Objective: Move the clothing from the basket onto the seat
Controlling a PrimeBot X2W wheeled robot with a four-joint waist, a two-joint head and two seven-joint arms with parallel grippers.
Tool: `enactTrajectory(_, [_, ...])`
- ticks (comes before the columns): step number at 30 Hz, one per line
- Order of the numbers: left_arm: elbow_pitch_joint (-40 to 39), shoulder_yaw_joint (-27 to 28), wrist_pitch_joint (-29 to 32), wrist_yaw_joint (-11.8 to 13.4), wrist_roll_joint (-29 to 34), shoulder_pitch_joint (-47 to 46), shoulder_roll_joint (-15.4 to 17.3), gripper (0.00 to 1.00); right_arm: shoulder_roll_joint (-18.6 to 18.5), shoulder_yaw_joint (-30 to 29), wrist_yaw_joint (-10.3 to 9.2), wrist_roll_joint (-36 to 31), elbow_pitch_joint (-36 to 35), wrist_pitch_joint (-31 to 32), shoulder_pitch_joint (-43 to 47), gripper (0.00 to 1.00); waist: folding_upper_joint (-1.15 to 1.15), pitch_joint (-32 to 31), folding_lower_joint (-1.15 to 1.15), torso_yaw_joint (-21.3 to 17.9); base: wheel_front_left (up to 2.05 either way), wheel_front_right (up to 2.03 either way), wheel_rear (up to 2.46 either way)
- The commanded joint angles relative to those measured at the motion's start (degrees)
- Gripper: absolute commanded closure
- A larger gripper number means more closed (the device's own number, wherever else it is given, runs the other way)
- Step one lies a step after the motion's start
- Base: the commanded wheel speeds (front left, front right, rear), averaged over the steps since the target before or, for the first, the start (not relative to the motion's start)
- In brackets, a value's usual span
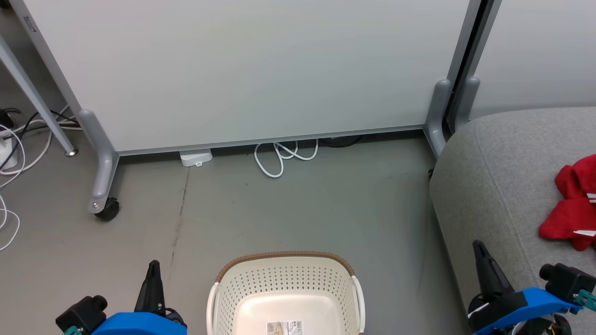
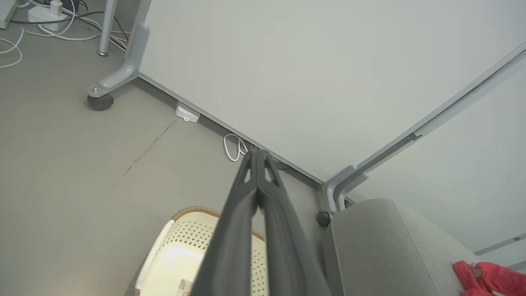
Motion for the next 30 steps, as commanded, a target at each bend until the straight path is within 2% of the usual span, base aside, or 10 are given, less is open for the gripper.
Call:
enactTrajectory(1, [-1.3,0.5,0.4,0.2,-2.0,-2.0,0.1,1.00,0.0,-0.3,0.00,2.4,-1.0,0.4,-1.9,1.00,0.00,0.0,0.00,0.0,0.00,0.00,0.00])
enactTrajectory(30, [-4.6,3.3,5.9,0.7,-21.8,-3.7,0.0,1.00,0.0,-1.4,0.01,25.8,-1.4,4.1,-3.2,1.00,0.00,0.1,0.00,-0.4,0.00,0.00,0.00])
